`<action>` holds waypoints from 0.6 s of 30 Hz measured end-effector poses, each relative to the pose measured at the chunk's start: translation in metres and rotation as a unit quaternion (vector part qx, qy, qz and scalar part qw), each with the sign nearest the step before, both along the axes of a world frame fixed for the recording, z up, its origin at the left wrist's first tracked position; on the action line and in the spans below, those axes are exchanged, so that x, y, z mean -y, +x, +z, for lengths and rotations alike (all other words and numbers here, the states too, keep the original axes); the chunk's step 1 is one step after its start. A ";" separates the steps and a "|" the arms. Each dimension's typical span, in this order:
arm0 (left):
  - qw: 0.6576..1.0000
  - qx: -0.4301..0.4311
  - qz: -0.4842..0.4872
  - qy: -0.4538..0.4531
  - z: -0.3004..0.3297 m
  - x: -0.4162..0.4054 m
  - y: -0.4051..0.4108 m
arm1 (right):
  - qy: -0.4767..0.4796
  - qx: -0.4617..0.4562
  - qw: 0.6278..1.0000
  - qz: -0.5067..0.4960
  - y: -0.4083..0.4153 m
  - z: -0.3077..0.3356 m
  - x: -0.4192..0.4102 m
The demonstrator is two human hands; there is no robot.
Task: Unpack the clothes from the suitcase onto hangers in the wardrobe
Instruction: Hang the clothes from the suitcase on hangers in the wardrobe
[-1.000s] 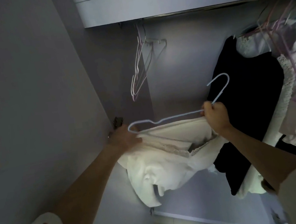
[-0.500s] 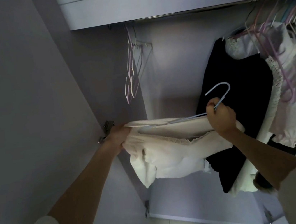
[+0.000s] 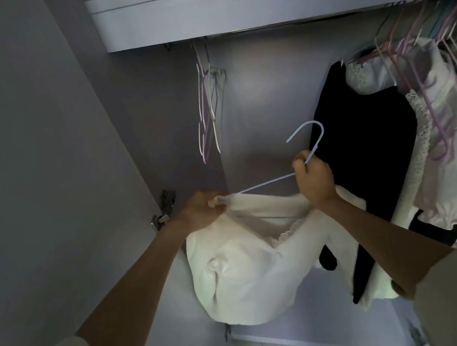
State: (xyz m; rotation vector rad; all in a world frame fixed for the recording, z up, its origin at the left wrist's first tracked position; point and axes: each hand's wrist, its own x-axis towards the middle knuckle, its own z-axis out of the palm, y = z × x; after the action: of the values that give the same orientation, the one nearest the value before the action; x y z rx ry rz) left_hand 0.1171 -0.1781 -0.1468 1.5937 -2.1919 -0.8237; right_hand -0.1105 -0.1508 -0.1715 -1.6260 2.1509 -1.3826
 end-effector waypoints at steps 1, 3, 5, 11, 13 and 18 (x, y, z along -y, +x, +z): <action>0.998 0.047 -0.014 -0.032 -0.006 0.001 0.005 | 0.004 -0.005 1.000 -0.001 0.002 0.002 0.000; 0.993 0.096 -0.037 -0.059 -0.012 -0.002 0.010 | 0.009 -0.027 1.000 0.005 0.005 0.004 -0.001; 0.988 0.119 -0.076 -0.066 -0.014 -0.005 0.012 | 0.013 -0.059 0.998 0.016 0.006 0.005 -0.004; 0.993 0.027 -0.093 -0.072 -0.009 -0.010 0.007 | 0.043 -0.168 0.984 0.046 0.006 -0.007 -0.010; 0.990 0.002 -0.090 -0.109 -0.007 -0.013 -0.003 | 0.043 -0.155 0.985 0.055 0.012 -0.005 -0.010; 0.972 0.141 -0.100 -0.156 -0.015 -0.015 -0.016 | 0.011 -0.055 0.997 0.052 0.018 0.014 -0.005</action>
State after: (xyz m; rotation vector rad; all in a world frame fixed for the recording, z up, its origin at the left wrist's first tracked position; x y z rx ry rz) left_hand 0.1009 -0.1633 -0.1617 1.4210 -2.5594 -0.2859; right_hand -0.0923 -0.1459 -0.1575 -1.8163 2.0972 -1.2652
